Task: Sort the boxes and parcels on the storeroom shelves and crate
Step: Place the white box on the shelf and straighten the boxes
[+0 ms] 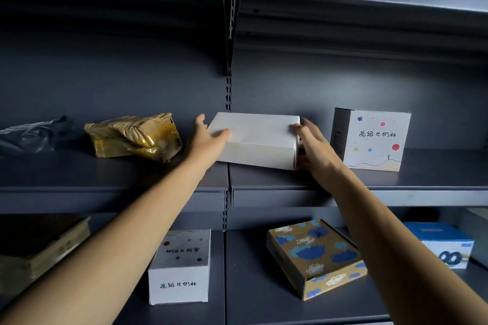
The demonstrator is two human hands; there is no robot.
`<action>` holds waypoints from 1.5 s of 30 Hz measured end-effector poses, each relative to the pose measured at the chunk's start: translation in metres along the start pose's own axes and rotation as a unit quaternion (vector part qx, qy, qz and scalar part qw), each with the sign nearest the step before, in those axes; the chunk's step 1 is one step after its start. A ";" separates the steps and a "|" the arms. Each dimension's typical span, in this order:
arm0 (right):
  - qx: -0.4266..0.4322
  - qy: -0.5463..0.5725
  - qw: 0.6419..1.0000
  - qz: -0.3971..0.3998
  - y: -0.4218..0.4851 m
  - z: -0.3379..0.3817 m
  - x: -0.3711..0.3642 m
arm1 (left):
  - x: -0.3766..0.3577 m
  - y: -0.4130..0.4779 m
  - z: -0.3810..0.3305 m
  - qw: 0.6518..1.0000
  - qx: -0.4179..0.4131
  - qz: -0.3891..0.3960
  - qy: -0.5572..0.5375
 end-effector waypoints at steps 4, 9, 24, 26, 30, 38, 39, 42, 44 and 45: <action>-0.012 -0.014 1.000 -0.004 -0.003 0.001 -0.004 | 0.017 -0.004 -0.007 0.995 -0.025 -0.092 0.014; -0.012 -0.005 1.000 0.017 -0.004 0.003 -0.007 | -0.012 -0.010 -0.003 0.999 0.021 0.041 -0.027; 0.097 -0.106 0.975 0.170 -0.025 0.020 -0.038 | -0.024 -0.019 -0.015 0.992 -0.064 0.109 -0.001; 0.107 -0.117 0.970 0.183 -0.025 0.021 -0.039 | -0.021 -0.018 -0.017 0.993 -0.081 0.091 -0.004; 0.115 -0.130 0.962 0.210 -0.027 0.020 -0.043 | -0.020 -0.020 -0.024 0.991 -0.095 0.092 0.027; 0.169 -0.144 0.965 0.138 -0.022 0.026 -0.033 | -0.010 -0.018 -0.016 0.998 -0.042 0.045 -0.007; 0.178 -0.158 0.969 0.071 -0.017 0.026 -0.023 | -0.005 -0.016 -0.014 0.998 -0.030 0.030 -0.038; 0.125 -0.161 0.977 -0.068 -0.006 0.015 0.003 | 0.005 -0.012 -0.012 0.994 -0.007 -0.006 -0.111; 0.088 -0.172 0.977 -0.086 -0.002 0.008 0.009 | 0.008 -0.012 -0.010 0.991 0.010 -0.014 -0.129; 0.080 -0.186 0.976 -0.085 -0.001 0.007 0.009 | 0.007 -0.009 -0.005 0.990 0.028 -0.011 -0.138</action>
Point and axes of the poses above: each hand's wrist, its own y-axis towards the middle knuckle, its own x-axis out of the back of the hand, z = x × y, the point moved 8 cm from there along y, towards the middle knuckle, and after that the axes turned 3 degrees about z, right-handed, at the moved point
